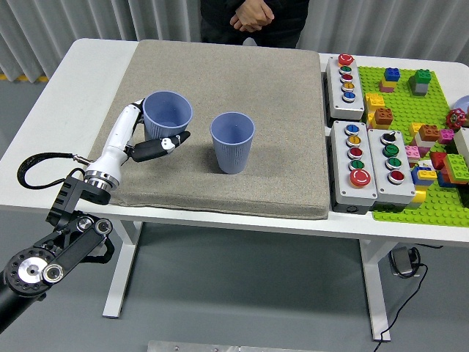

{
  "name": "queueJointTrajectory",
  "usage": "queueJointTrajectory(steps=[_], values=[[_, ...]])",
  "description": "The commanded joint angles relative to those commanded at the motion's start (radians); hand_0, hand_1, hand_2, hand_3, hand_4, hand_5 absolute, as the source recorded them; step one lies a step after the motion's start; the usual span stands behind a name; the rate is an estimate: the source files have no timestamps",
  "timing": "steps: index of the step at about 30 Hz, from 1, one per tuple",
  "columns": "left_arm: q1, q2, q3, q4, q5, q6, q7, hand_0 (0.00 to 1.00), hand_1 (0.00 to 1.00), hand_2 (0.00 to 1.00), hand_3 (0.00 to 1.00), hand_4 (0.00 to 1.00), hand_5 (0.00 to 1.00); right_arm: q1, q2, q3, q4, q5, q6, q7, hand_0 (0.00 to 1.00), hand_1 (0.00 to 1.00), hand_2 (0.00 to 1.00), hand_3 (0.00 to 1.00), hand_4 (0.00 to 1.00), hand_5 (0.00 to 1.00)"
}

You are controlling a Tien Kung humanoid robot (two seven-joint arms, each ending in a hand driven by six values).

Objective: Pick cup pour cup place

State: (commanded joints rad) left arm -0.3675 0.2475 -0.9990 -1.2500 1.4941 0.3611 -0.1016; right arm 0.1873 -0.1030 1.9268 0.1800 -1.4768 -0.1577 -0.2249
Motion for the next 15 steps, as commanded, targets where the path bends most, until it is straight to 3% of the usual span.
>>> queueJointTrajectory(steps=[4,5,15], values=[[-0.036,-0.001,0.022,-0.015,0.040,-0.011,0.007,0.560,0.510,0.505,0.536,0.867,0.263,-0.001,0.000,0.000,0.000,-0.001,-0.001,0.000,0.694,0.615,0.590,0.588,0.002,0.253],[-0.039,0.000,0.024,-0.016,0.045,-0.013,0.006,0.569,0.518,0.514,0.542,0.843,0.229,-0.002,0.000,0.000,0.000,-0.001,-0.001,0.000,0.694,0.616,0.590,0.588,0.002,0.254],[-0.065,0.005,0.043,0.002,0.121,-0.020,0.008,0.574,0.520,0.518,0.545,0.840,0.228,-0.007,0.001,0.000,0.000,-0.006,-0.001,-0.001,0.694,0.615,0.590,0.589,0.002,0.253]])
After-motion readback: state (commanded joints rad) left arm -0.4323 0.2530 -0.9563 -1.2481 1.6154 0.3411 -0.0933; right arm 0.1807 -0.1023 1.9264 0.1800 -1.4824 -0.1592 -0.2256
